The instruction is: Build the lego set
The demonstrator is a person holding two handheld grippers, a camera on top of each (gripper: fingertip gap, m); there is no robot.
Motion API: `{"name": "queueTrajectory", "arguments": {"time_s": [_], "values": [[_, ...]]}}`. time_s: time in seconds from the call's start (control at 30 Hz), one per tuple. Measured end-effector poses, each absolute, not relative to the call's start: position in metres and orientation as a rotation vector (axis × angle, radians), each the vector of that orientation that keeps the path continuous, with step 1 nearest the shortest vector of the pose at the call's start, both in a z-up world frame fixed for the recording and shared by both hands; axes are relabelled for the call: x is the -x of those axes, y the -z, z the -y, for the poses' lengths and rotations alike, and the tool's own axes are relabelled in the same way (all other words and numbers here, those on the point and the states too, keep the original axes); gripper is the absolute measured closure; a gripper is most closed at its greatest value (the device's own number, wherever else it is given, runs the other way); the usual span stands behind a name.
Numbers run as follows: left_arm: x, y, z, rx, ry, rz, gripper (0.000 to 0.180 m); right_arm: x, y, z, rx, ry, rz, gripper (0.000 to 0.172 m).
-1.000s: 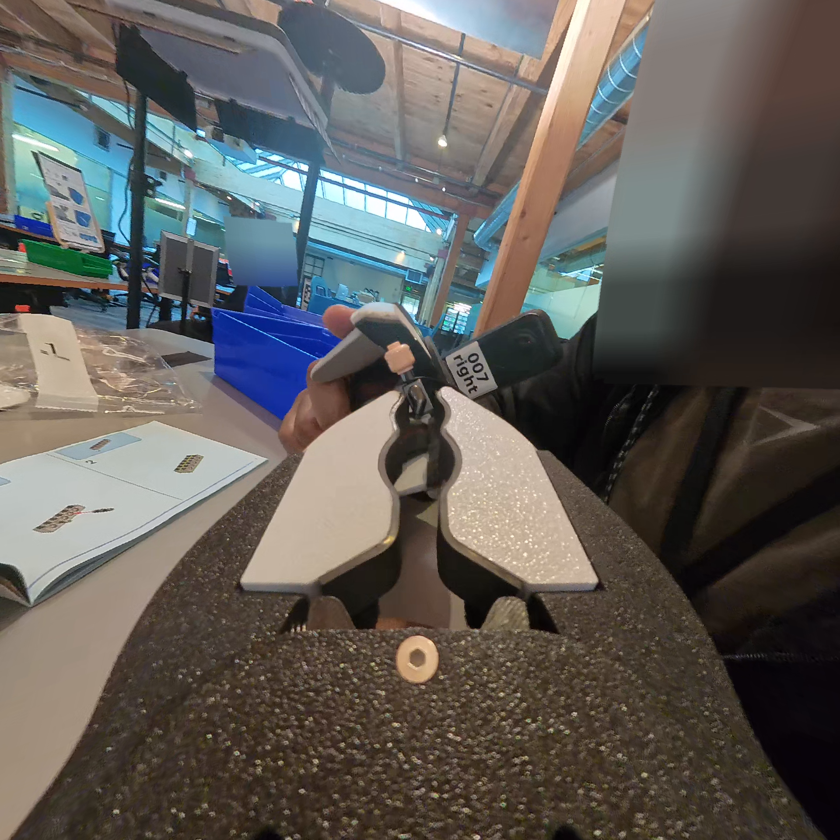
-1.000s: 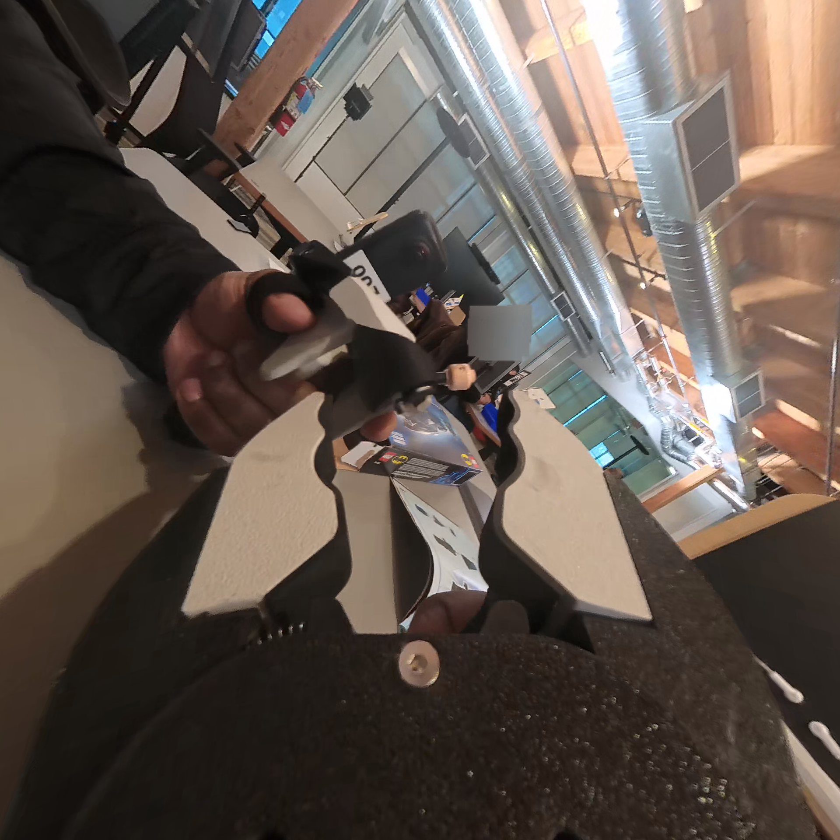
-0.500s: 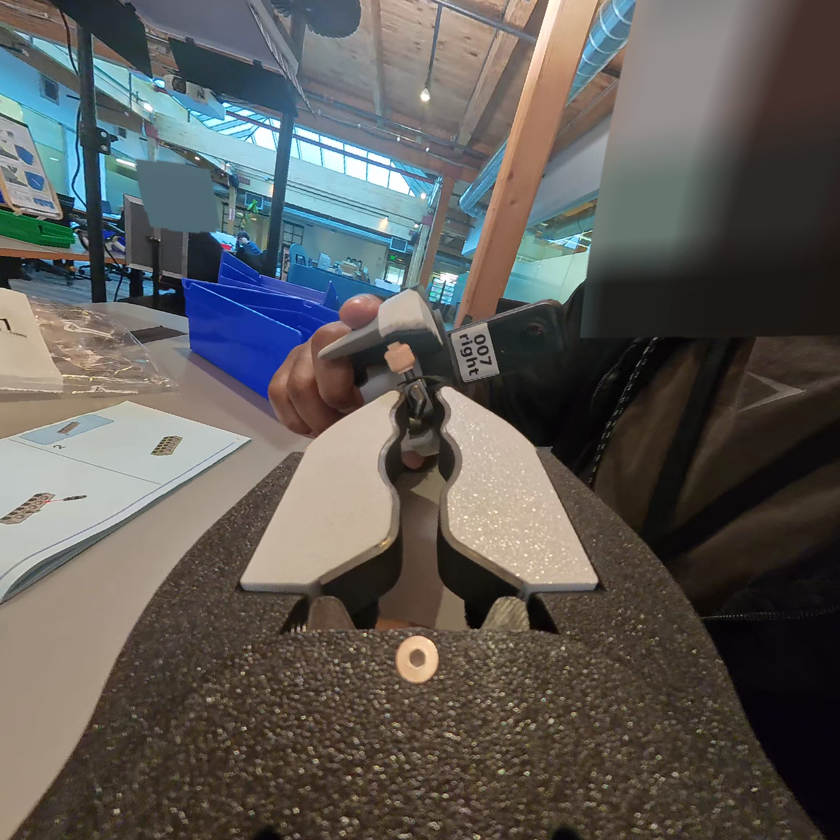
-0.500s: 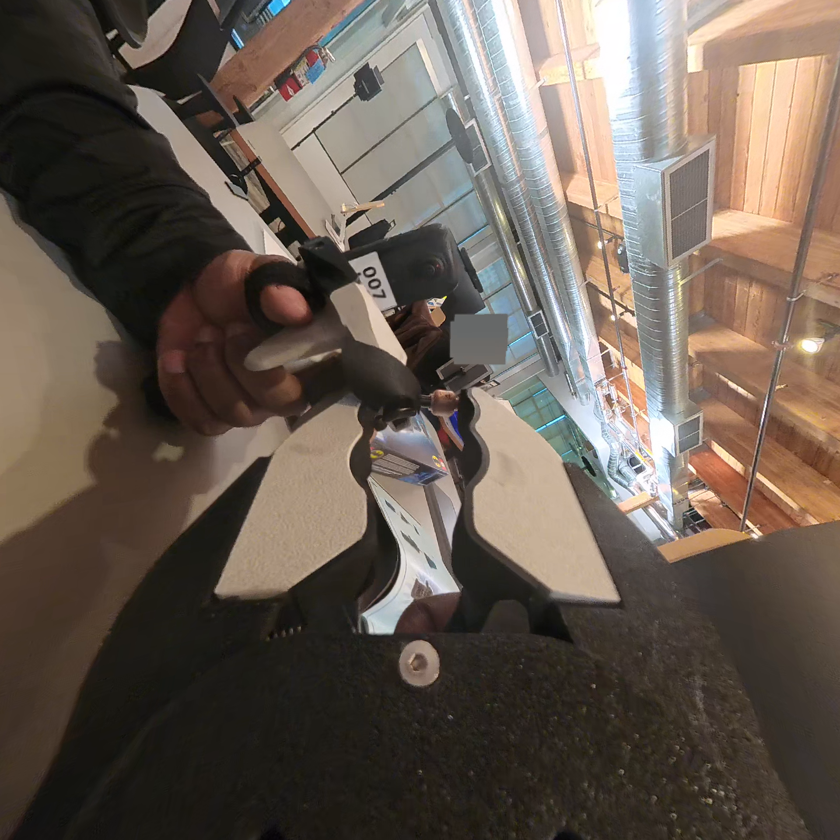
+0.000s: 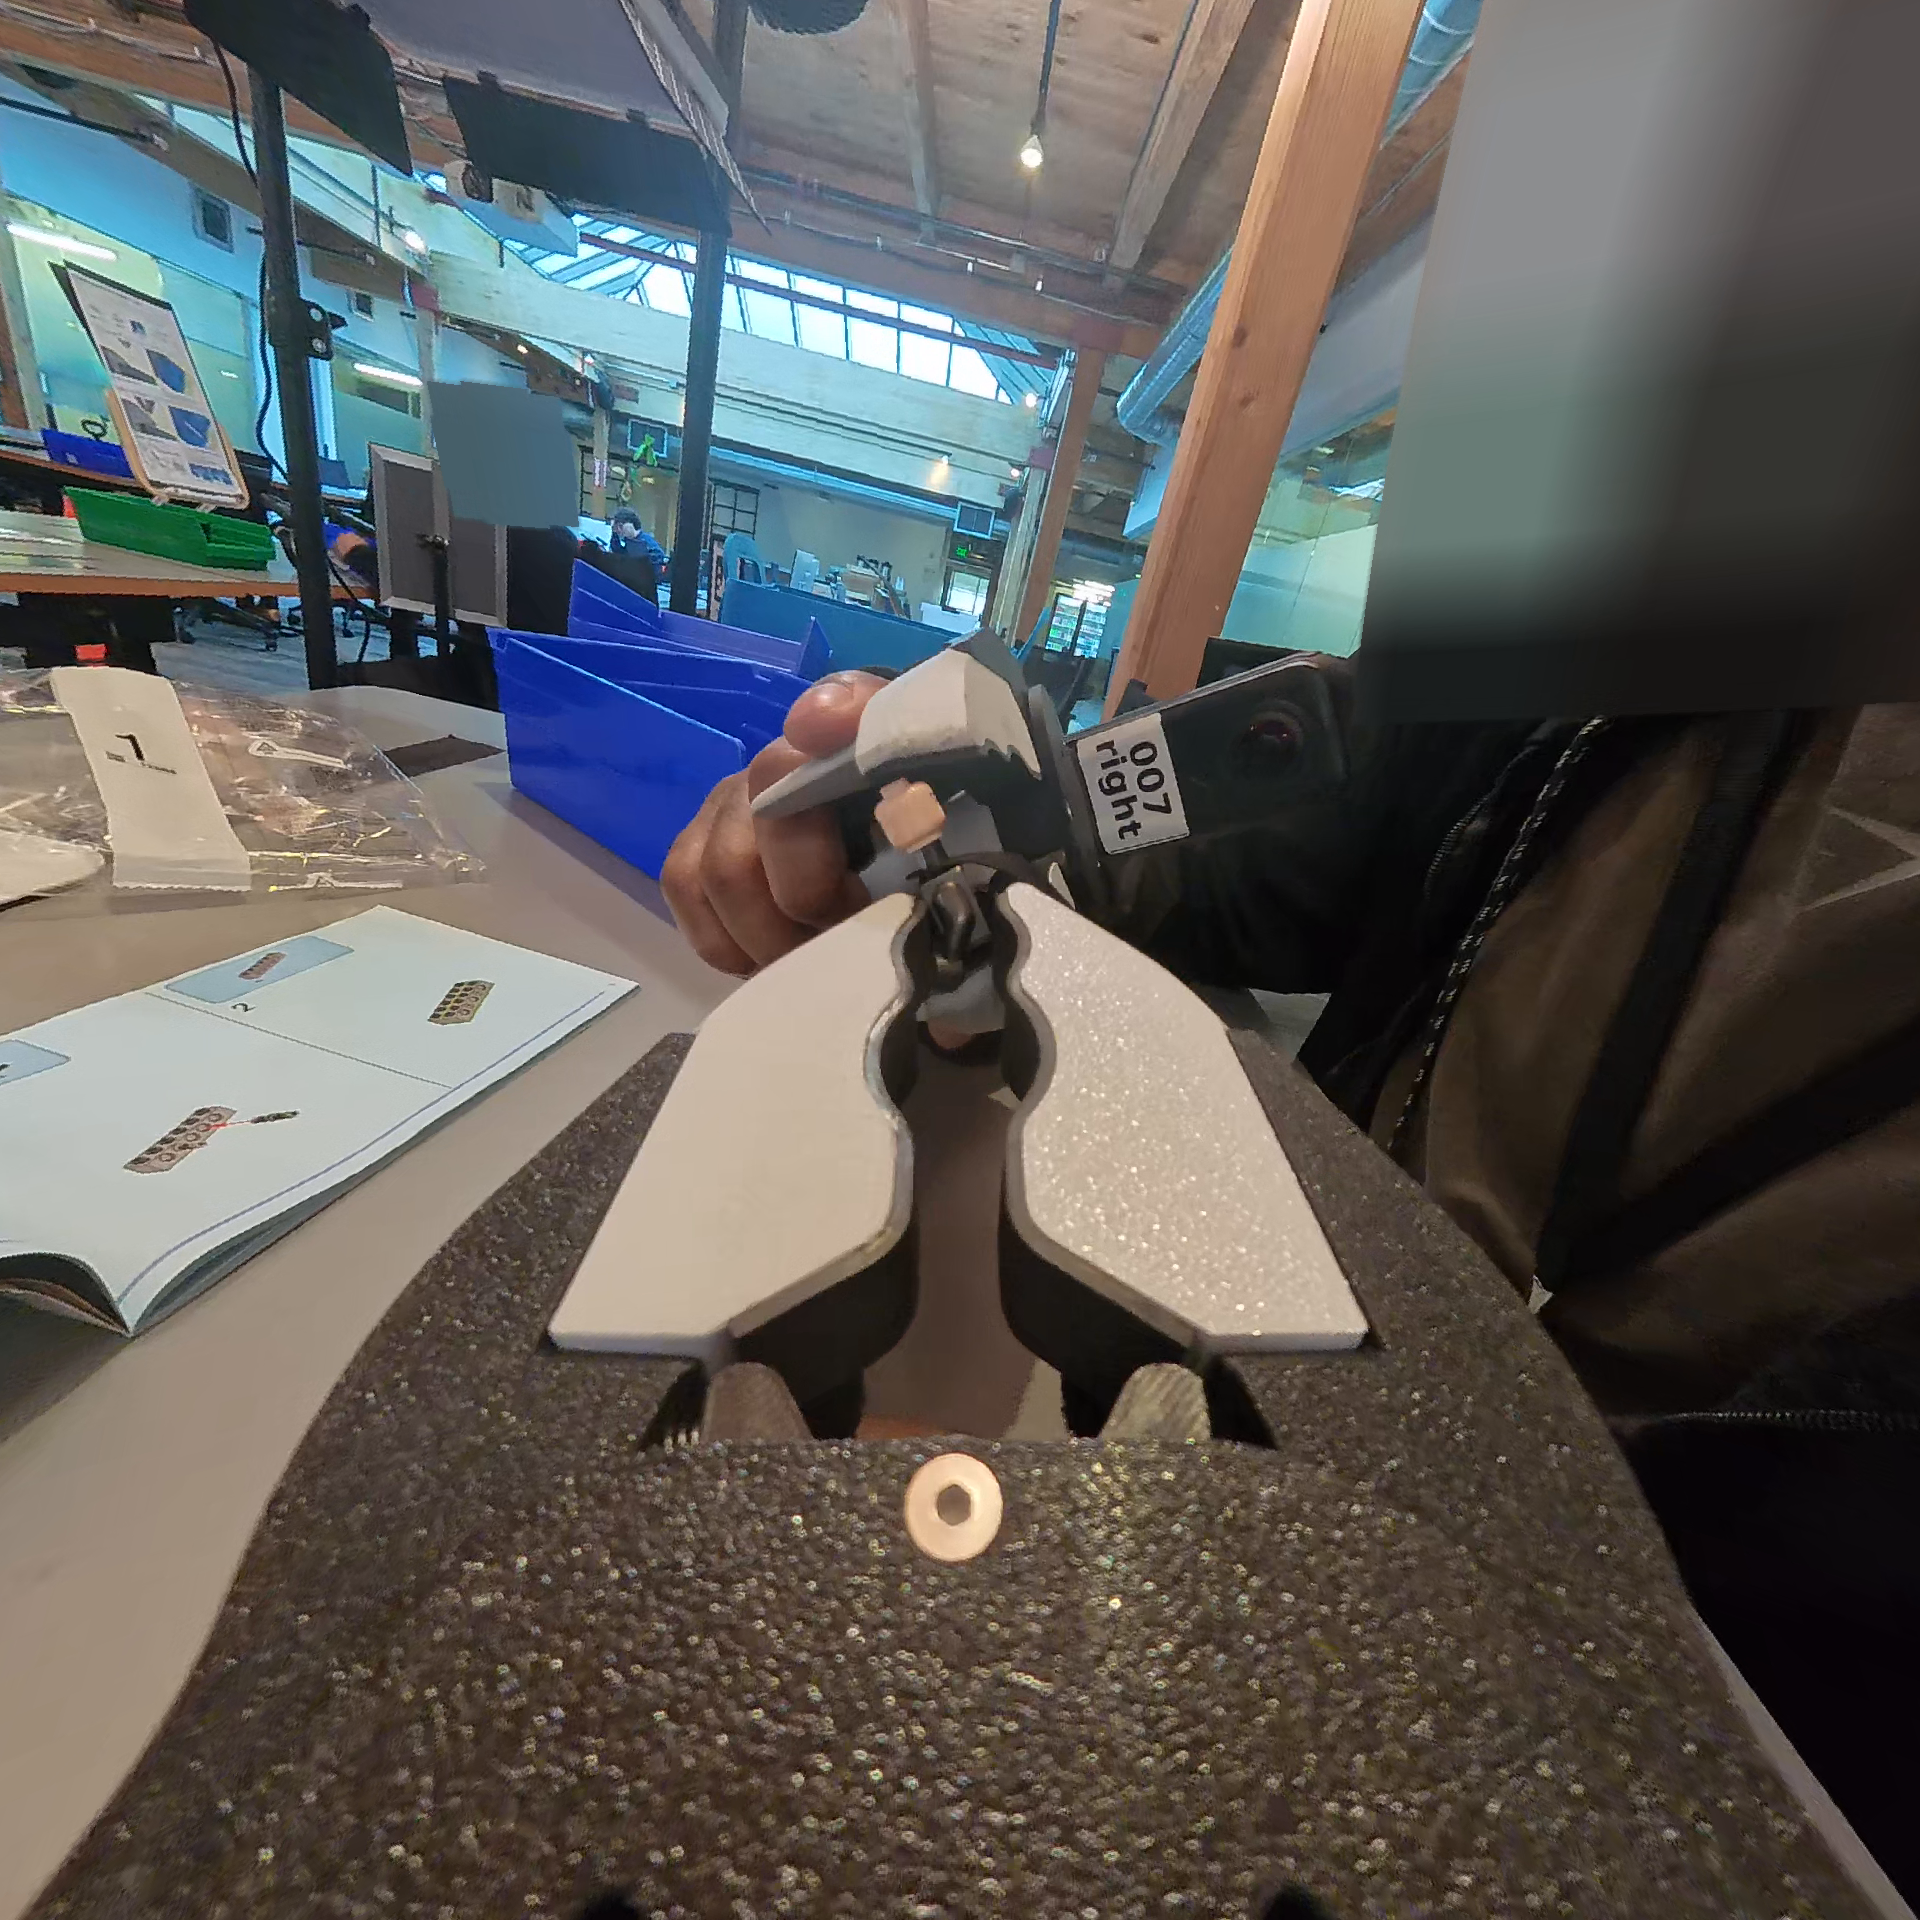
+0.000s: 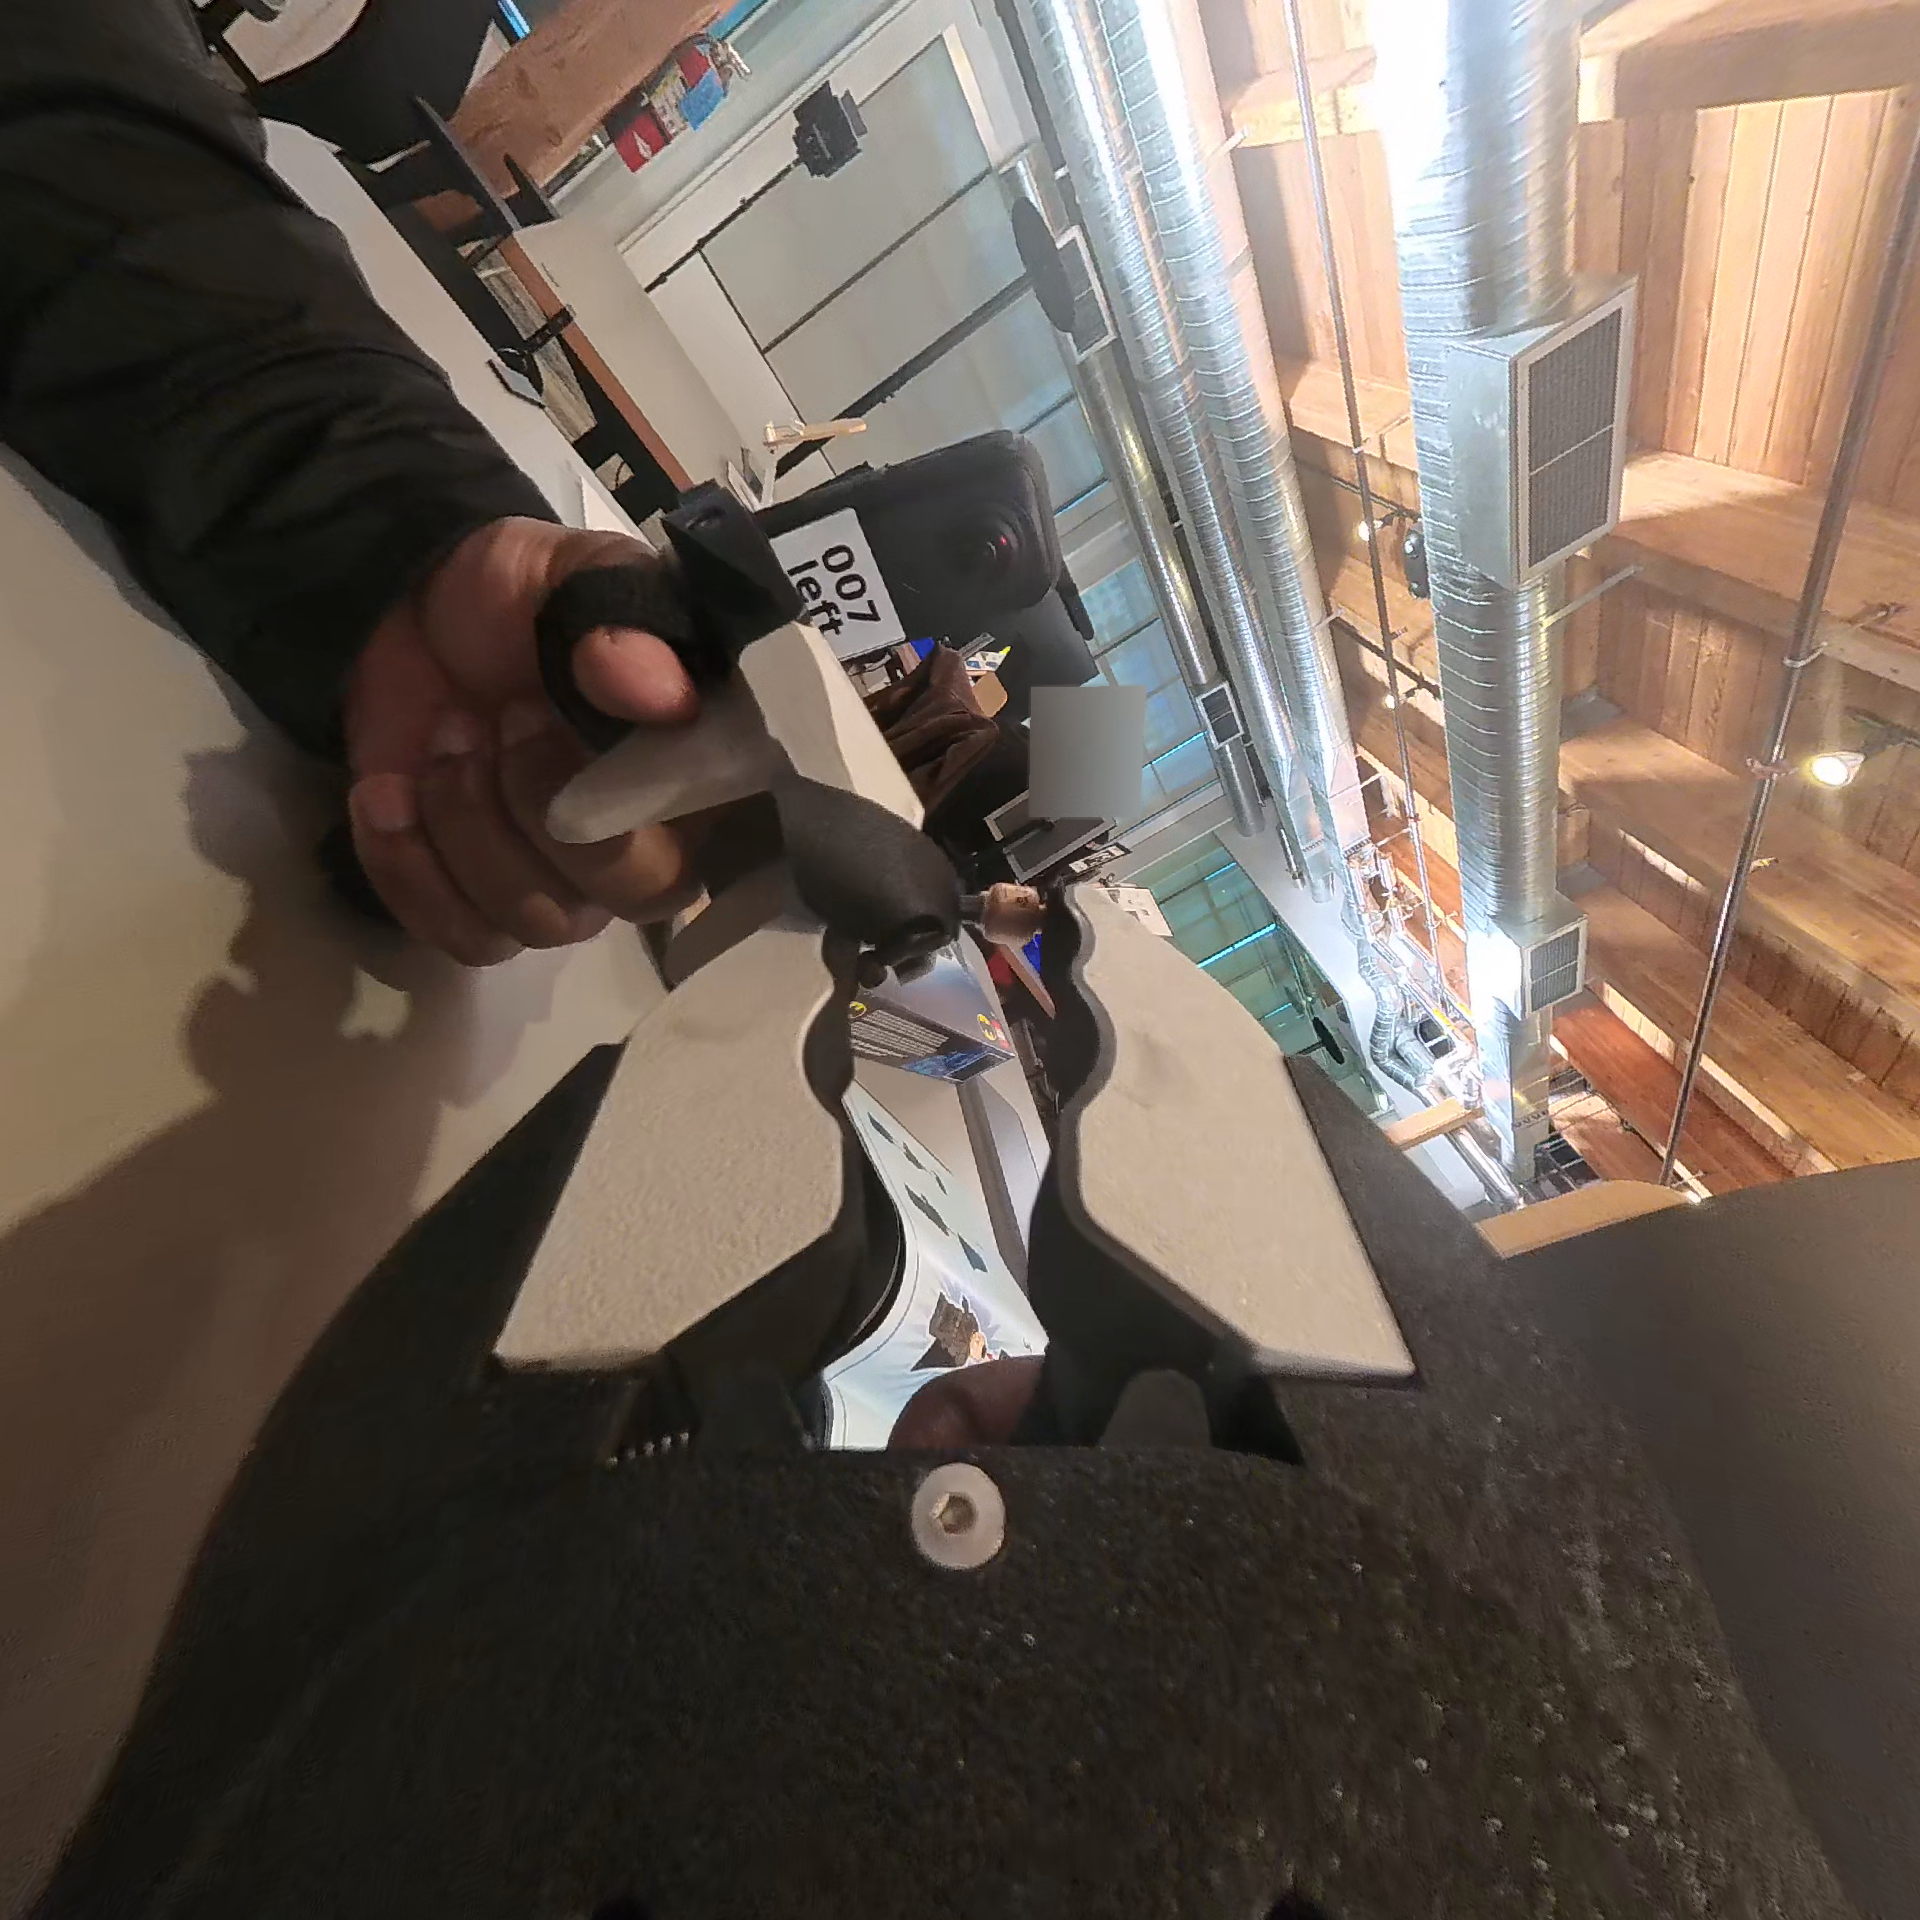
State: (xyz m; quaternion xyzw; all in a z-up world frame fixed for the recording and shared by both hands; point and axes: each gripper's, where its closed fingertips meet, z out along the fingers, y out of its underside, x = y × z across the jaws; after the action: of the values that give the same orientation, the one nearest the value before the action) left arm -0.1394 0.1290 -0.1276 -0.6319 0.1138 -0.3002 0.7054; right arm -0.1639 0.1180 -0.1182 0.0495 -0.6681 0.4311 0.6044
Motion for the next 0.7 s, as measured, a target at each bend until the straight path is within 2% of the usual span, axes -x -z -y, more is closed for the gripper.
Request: {"name": "queueTrajectory", "arguments": {"time_s": [0.7], "values": [[0.136,0.14,-0.131,1.495,0.839,-0.204,0.171,0.162,0.131,-0.119,-0.155,-1.024,1.694,0.138]]}}
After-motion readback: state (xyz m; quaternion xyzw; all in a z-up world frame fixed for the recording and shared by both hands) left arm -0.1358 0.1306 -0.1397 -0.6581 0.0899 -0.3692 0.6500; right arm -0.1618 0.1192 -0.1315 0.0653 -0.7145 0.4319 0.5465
